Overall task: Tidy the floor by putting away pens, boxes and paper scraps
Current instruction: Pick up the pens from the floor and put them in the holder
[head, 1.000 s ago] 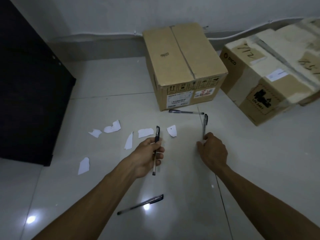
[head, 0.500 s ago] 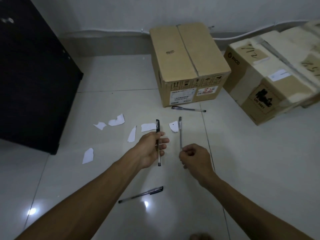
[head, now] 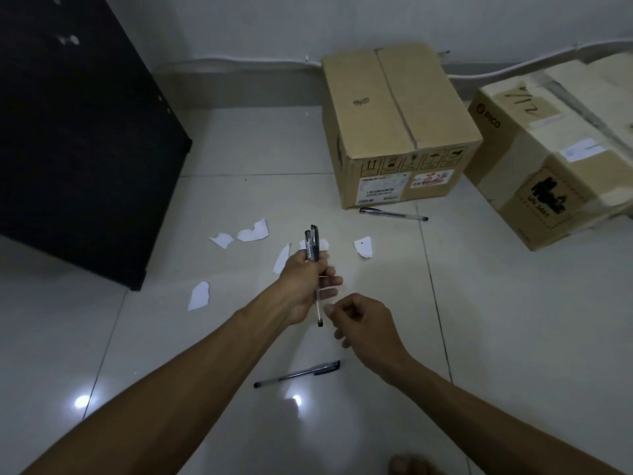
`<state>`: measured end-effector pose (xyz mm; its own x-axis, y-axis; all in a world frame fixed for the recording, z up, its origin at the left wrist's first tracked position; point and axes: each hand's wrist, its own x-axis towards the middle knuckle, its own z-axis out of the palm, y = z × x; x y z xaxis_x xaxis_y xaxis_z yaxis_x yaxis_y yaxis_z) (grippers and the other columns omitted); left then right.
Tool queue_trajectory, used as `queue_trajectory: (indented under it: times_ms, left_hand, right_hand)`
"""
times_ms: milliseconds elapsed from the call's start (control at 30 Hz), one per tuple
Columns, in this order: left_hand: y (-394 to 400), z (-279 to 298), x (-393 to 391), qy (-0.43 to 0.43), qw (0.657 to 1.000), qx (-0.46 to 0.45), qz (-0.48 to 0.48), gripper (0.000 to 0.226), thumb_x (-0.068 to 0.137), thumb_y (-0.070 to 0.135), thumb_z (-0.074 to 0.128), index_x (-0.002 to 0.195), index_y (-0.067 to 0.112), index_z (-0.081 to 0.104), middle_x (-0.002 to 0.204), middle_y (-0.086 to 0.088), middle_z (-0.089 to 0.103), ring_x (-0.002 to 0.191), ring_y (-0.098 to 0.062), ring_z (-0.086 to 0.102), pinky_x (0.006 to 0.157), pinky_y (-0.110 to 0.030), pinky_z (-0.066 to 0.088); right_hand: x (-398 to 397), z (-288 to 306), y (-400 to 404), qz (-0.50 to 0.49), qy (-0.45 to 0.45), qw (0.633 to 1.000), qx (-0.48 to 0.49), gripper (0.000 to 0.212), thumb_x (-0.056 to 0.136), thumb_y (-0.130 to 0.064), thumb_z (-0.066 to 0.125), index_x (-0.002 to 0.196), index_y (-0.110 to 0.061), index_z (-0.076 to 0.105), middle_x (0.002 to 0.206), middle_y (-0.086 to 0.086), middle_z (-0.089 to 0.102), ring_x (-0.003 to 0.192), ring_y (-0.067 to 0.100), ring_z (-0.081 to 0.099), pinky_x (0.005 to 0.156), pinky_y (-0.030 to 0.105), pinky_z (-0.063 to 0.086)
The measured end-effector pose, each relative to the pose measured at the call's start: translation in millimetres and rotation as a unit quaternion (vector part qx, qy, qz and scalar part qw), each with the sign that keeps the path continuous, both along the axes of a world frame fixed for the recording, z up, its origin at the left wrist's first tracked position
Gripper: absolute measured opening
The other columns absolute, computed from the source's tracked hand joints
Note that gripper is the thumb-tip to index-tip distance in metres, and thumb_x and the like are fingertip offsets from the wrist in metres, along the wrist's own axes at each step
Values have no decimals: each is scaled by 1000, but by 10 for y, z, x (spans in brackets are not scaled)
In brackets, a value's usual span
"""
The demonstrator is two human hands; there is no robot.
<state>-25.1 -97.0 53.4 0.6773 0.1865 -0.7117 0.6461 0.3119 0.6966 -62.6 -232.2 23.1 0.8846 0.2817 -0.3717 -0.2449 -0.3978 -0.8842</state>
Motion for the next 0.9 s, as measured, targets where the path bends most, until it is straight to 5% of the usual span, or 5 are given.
queue_trajectory:
  times_ms: [133,267,433,667,900]
  left_hand:
    - [126,-36,-10,-1,1000,7,22,10,100,19,45,106,16,52,78,-7,60,66,-19,62,58,-31,53]
    - [153,22,-2,-25,995,-93,34,9,98,15,48,105,11,54,79,-12,61,64,-22,64,66,-35,58]
    - [112,60,1,-16,996,-83,-18,23,97,24,52,119,18,54,81,-10,66,70,-24,66,61,-34,55]
    - [181,0,-62,-4,996,-57,-66,20,97,3,46,112,13,53,82,-9,62,68,-18,61,62,-28,48]
    - [191,-20,-57,-23,998,-46,-45,16,97,3,45,107,11,55,81,-13,62,73,-27,68,75,-40,58]
  right_hand:
    - [-83,-301,-165,127,-59,985,-104,15,85,-34,66,87,-19,66,78,-9,63,66,3,57,64,19,47]
    - [-194,-563,-312,308,-141,919,-202,39,81,-39,65,115,-21,58,107,-6,52,92,10,52,78,25,46]
    - [-234,-677,-315,361,-202,879,-236,19,83,-35,61,93,-20,56,101,-3,46,86,14,46,68,29,41]
    - [40,-428,-343,177,18,980,-84,13,77,-15,73,76,-20,61,82,2,69,73,12,64,66,24,52]
    - [244,-165,-360,30,119,988,91,13,80,1,68,80,-7,58,87,15,73,83,29,70,76,40,59]
